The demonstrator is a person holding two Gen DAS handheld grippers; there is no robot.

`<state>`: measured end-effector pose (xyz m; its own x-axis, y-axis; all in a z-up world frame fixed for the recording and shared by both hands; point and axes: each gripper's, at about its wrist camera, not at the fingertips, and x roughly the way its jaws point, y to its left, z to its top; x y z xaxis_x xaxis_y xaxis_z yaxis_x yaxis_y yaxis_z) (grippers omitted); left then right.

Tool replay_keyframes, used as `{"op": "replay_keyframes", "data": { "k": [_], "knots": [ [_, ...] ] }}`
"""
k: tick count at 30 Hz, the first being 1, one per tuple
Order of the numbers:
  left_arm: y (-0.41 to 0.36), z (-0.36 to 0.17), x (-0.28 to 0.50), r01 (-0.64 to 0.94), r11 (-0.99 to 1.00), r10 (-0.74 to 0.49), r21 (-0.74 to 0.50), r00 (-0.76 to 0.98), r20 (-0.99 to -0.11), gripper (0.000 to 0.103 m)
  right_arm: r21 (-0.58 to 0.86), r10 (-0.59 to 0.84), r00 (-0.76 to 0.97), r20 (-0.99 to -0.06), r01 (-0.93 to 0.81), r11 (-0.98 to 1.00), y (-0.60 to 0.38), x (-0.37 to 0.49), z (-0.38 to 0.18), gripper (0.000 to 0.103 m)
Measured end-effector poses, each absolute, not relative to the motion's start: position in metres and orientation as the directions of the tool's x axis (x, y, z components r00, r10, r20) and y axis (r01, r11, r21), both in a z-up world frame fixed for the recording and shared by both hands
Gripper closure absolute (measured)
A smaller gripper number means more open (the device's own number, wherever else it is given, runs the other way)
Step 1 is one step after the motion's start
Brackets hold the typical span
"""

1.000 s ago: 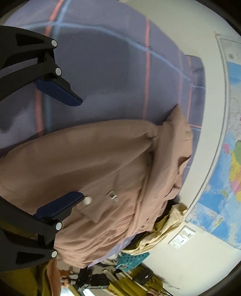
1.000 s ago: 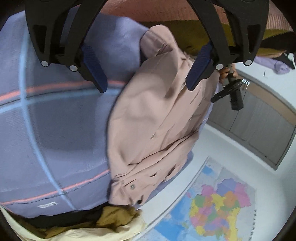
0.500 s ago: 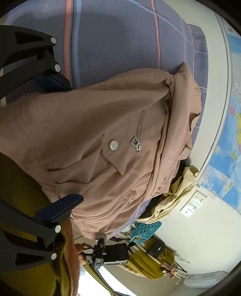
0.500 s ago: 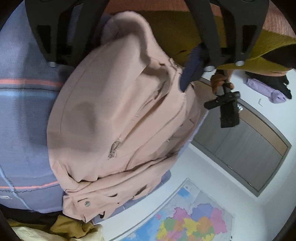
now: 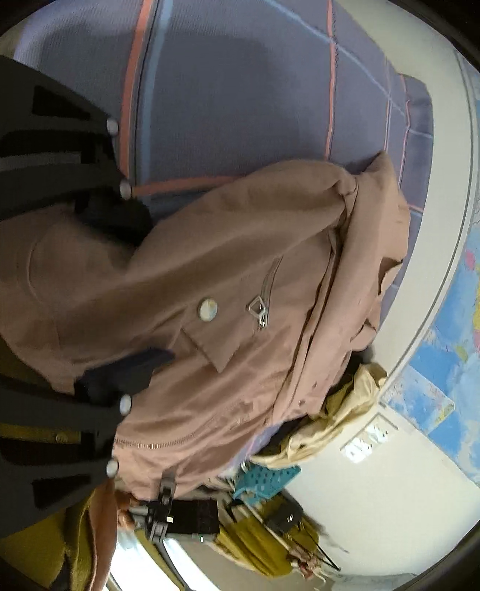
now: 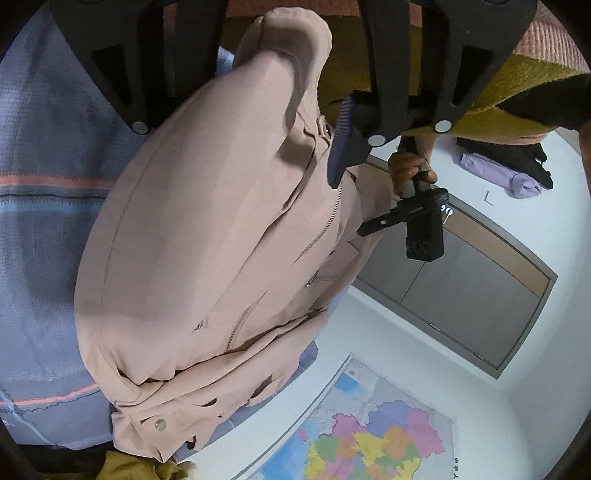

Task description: Fold large clothes

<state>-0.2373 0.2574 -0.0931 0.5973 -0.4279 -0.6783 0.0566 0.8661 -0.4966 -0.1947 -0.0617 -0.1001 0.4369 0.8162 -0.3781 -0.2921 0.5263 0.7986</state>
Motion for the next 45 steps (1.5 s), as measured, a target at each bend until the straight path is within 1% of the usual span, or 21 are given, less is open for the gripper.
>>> {"op": "replay_keyframes", "data": {
  "k": [1, 3, 4, 5, 6, 7, 8, 9, 10, 12, 14, 18, 21, 23, 24, 29, 33, 38, 45],
  "knots": [
    [0.256, -0.093, -0.238, 0.067, 0.858, -0.444, -0.509, 0.594, -0.671, 0.025, 0.795, 0.812, 0.438, -0.387, -0.288, 0.534, -0.06, -0.193, -0.101, 0.06],
    [0.251, -0.093, -0.236, 0.084, 0.843, -0.473, -0.531, 0.588, -0.657, 0.017, 0.802, 0.815, 0.438, -0.379, -0.283, 0.526, -0.059, -0.19, -0.103, 0.06],
    [0.249, -0.093, -0.237, 0.077, 0.847, -0.462, -0.526, 0.595, -0.657, 0.017, 0.803, 0.815, 0.439, -0.378, -0.283, 0.525, -0.057, -0.189, -0.104, 0.065],
    [0.246, -0.093, -0.236, 0.073, 0.854, -0.448, -0.514, 0.605, -0.659, 0.017, 0.801, 0.815, 0.437, -0.38, -0.286, 0.526, -0.055, -0.188, -0.104, 0.08],
    [0.244, -0.093, -0.237, 0.067, 0.861, -0.435, -0.505, 0.611, -0.662, 0.027, 0.804, 0.82, 0.436, -0.37, -0.292, 0.518, -0.053, -0.188, -0.103, 0.088],
    [0.242, -0.093, -0.237, 0.054, 0.87, -0.416, -0.49, 0.615, -0.67, 0.056, 0.81, 0.826, 0.434, -0.359, -0.295, 0.507, -0.051, -0.188, -0.102, 0.094],
    [0.24, -0.094, -0.236, 0.03, 0.881, -0.389, -0.472, 0.613, -0.687, 0.069, 0.811, 0.829, 0.436, -0.351, -0.302, 0.502, -0.05, -0.189, -0.099, 0.095],
    [0.24, -0.095, -0.235, -0.003, 0.89, -0.36, -0.456, 0.61, -0.706, 0.079, 0.81, 0.83, 0.437, -0.346, -0.307, 0.499, -0.049, -0.189, -0.097, 0.095],
    [0.241, -0.093, -0.236, -0.023, 0.889, -0.347, -0.457, 0.618, -0.706, 0.09, 0.812, 0.834, 0.438, -0.336, -0.315, 0.492, -0.049, -0.19, -0.092, 0.095],
    [0.246, -0.082, -0.239, -0.04, 0.887, -0.332, -0.46, 0.638, -0.695, 0.097, 0.808, 0.834, 0.451, -0.318, -0.331, 0.487, -0.052, -0.19, -0.077, 0.096],
    [0.254, -0.067, -0.246, -0.031, 0.871, -0.345, -0.49, 0.671, -0.656, 0.098, 0.791, 0.829, 0.475, -0.297, -0.365, 0.492, -0.056, -0.193, -0.056, 0.096],
    [0.277, -0.022, -0.271, 0.004, 0.836, -0.358, -0.548, 0.762, -0.54, 0.1, 0.736, 0.836, 0.51, -0.201, -0.484, 0.472, -0.058, -0.213, -0.004, 0.097],
    [0.289, 0.005, -0.292, 0.05, 0.821, -0.364, -0.568, 0.813, -0.454, 0.1, 0.706, 0.85, 0.51, -0.132, -0.554, 0.442, -0.061, -0.23, 0.022, 0.097],
    [0.289, 0.013, -0.3, 0.074, 0.823, -0.368, -0.563, 0.825, -0.43, 0.1, 0.697, 0.858, 0.504, -0.105, -0.578, 0.424, -0.064, -0.238, 0.028, 0.098],
    [0.288, 0.014, -0.303, 0.085, 0.828, -0.369, -0.555, 0.828, -0.423, 0.1, 0.694, 0.853, 0.512, -0.106, -0.576, 0.432, -0.066, -0.239, 0.027, 0.098],
    [0.285, 0.0, -0.288, 0.062, 0.822, -0.387, -0.566, 0.79, -0.476, 0.1, 0.771, 0.839, 0.525, -0.145, -0.472, 0.428, -0.074, -0.222, 0.004, 0.098],
    [0.292, -0.002, -0.276, 0.028, 0.812, -0.379, -0.583, 0.784, -0.491, 0.1, 0.772, 0.838, 0.526, -0.145, -0.47, 0.429, -0.074, -0.209, 0.01, 0.098],
    [0.307, 0.014, -0.26, 0.003, 0.825, -0.35, -0.564, 0.787, -0.508, 0.1, 0.78, 0.82, 0.554, -0.144, -0.446, 0.439, -0.084, -0.184, 0.025, 0.097],
    [0.312, 0.043, -0.228, -0.012, 0.873, -0.285, -0.487, 0.799, -0.529, 0.1, 0.776, 0.805, 0.575, -0.148, -0.437, 0.455, -0.092, -0.142, 0.046, 0.097]
  ]
}}
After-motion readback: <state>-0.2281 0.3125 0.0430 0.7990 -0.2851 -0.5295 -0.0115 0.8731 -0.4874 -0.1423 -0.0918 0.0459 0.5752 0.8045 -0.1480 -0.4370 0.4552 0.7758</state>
